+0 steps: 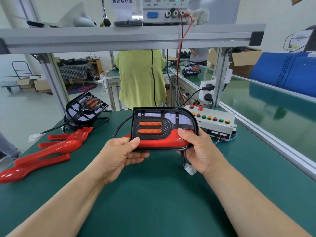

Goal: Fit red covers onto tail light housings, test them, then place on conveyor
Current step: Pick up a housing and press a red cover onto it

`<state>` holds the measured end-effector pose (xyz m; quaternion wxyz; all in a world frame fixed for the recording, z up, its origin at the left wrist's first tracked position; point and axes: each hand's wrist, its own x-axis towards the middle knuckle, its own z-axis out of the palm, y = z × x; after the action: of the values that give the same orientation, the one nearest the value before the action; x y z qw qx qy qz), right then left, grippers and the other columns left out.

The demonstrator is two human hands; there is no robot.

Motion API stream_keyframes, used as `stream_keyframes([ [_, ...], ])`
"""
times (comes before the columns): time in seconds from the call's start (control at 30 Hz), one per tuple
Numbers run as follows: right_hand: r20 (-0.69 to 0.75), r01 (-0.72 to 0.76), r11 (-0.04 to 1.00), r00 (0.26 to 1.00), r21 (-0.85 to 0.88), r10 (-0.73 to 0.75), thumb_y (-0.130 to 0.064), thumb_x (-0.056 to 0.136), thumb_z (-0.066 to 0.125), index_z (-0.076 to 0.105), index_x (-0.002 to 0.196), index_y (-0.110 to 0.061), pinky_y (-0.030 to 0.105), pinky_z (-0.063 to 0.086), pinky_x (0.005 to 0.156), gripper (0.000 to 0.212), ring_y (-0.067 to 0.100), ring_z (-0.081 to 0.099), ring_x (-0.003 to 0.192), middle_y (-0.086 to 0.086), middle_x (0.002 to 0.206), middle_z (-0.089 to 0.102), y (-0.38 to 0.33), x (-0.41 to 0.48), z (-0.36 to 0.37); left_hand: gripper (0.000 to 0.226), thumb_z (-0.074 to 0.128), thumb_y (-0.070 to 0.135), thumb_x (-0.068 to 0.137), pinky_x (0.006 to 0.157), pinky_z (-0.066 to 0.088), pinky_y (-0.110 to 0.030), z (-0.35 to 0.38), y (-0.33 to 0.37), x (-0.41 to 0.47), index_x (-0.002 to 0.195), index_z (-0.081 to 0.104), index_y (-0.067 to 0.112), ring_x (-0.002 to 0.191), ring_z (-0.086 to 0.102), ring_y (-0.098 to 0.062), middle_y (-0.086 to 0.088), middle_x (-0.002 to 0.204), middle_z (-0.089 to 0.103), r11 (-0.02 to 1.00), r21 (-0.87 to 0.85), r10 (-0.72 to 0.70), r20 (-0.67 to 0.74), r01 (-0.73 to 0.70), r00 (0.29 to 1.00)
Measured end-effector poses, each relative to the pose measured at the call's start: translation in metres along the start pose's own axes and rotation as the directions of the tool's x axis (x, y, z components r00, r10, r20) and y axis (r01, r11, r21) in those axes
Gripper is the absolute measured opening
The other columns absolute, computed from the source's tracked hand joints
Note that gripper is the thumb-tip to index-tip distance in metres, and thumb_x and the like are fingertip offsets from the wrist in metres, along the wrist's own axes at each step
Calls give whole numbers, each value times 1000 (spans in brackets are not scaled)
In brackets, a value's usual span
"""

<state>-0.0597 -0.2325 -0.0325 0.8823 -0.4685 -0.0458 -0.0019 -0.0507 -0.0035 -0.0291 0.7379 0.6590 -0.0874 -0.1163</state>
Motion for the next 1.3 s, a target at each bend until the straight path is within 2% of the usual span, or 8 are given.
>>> stream_keyframes([
  [0.17, -16, 1, 1000, 1000, -2, -1, -11, 62, 76, 69, 103, -10, 42, 61, 72, 41, 25, 72, 79, 13, 93, 76, -1, -1, 0, 42, 61, 36, 80, 66, 58, -26, 1, -1, -1, 105, 71, 4, 86, 75, -28, -14, 99, 76, 996, 79, 54, -42, -50, 998],
  [0.47, 39, -36, 998, 999, 45, 34, -8, 74, 72, 55, 133, -2, 46, 60, 80, 62, 33, 69, 102, 23, 121, 68, 0, -2, -3, 29, 54, 27, 96, 72, 60, -27, 1, -5, 1, 108, 71, 7, 87, 74, -27, -10, 101, 76, 991, 118, 68, -29, -64, 997],
  [0.6, 12, -38, 998, 999, 55, 37, -5, 70, 71, 61, 123, -3, 41, 61, 70, 54, 27, 73, 87, 18, 107, 73, -2, -1, -5, 45, 56, 47, 88, 65, 56, -24, 1, -6, 1, 105, 71, 8, 79, 74, -21, -11, 97, 76, 977, 212, 10, -3, -9, 1000],
  [0.73, -88, -18, 994, 996, 112, 28, -7, 68, 72, 63, 118, -8, 40, 62, 65, 51, 24, 74, 83, 14, 101, 75, -10, 1, -10, 51, 57, 59, 82, 60, 52, -23, -17, 1, 8, 98, 71, 13, 66, 68, -14, -5, 86, 77, 967, 254, 87, -217, -30, 972],
  [0.9, -171, -16, 987, 984, 158, 43, -19, 78, 73, 66, 104, -11, 40, 62, 62, 28, 21, 75, 78, 10, 92, 77, -14, 2, -15, 14, 60, 41, 93, 80, 52, -33, -39, -6, 16, 84, 70, 37, 84, 68, -13, 13, 82, 73, 831, 556, 319, -481, 3, 817],
  [1.03, -193, -11, 989, 980, 146, 39, -34, 92, 64, 70, 96, -15, 37, 60, 57, 20, 20, 76, 76, 8, 90, 78, -13, 3, -14, 17, 56, 36, 96, 75, 37, -18, -43, -6, 16, 109, 68, 36, 89, 54, 6, 28, 96, 59, 749, 662, 426, -495, 11, 758],
  [1.17, -203, -16, 990, 978, 143, 45, -37, 92, 63, 69, 96, -15, 36, 60, 55, 23, 20, 76, 74, 9, 88, 78, -14, 1, -14, 27, 57, 25, 98, 91, 41, -34, -61, 4, 14, 122, 67, 19, 108, 56, -18, 6, 113, 64, 640, 763, 500, -503, 91, 705],
  [1.3, -150, -35, 992, 987, 122, 53, -36, 84, 67, 78, 85, -16, 35, 60, 55, 23, 19, 76, 75, 9, 89, 78, -11, 1, -13, 38, 57, 29, 95, 103, 39, -51, -89, 7, 13, 132, 59, 18, 125, 45, -37, -13, 134, 55, 451, 792, 393, -590, 412, 705],
])
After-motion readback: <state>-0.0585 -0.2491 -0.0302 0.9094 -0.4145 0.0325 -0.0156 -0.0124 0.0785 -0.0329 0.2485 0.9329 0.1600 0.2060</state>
